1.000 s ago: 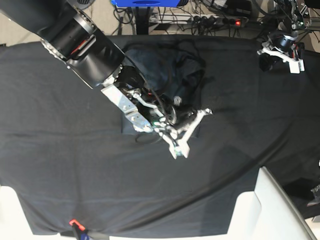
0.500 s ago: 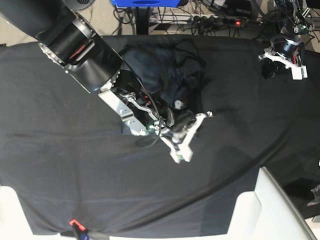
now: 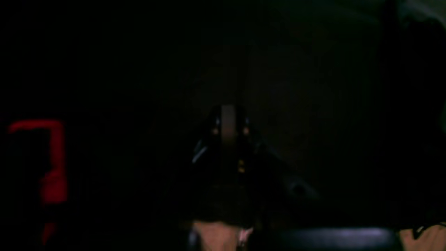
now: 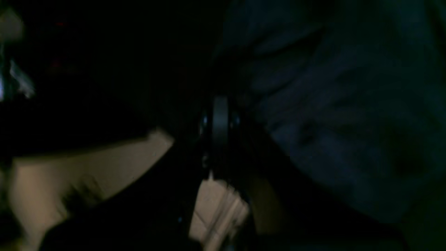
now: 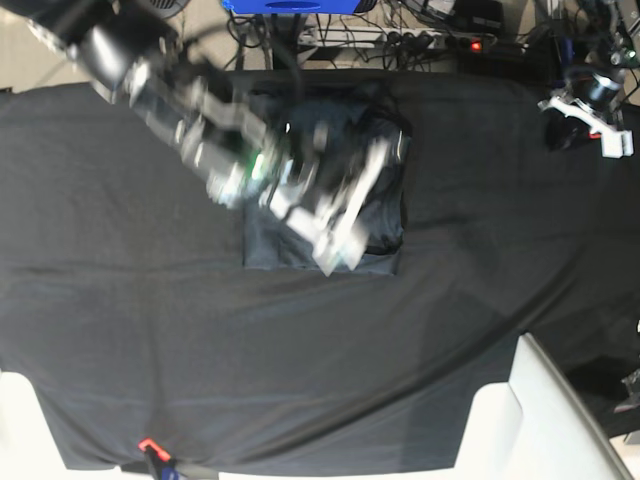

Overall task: Fold the T-shirt properly
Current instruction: 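Raise the right gripper toward the collar and lower the left gripper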

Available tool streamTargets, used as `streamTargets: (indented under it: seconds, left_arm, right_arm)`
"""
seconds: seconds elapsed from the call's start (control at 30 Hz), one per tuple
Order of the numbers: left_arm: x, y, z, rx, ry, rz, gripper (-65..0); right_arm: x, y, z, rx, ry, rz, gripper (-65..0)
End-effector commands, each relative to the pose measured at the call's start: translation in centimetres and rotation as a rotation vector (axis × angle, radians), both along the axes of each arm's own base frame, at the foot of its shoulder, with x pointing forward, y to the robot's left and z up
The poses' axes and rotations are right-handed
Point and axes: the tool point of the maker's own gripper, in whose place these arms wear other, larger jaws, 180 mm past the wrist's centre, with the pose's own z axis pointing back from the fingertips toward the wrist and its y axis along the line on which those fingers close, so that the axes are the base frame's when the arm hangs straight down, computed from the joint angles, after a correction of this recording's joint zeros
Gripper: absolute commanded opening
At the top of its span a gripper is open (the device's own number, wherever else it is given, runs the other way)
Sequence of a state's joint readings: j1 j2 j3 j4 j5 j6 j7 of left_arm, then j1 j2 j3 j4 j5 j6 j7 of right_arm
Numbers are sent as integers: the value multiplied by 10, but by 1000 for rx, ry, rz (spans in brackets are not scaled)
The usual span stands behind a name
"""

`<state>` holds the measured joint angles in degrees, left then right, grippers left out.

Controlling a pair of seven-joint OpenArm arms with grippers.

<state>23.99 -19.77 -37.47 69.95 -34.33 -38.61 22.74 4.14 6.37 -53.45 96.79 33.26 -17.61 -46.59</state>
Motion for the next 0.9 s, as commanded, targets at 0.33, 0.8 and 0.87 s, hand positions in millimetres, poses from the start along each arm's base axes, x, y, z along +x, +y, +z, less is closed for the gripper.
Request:
streamTargets:
  seconds: [0.33, 0.8, 0.87]
  left_arm:
    - [12, 11, 18, 28, -53, -13, -650]
    - [12, 9, 16, 23, -52, -11, -650]
    - [12, 9, 16, 23, -52, -11, -650]
  right_arm:
    - [1, 6, -28, -104, -20, 28, -650]
    - [-1, 14, -64, -197, -6, 80, -650]
    - [-2, 14, -64, -199, -6, 86, -650]
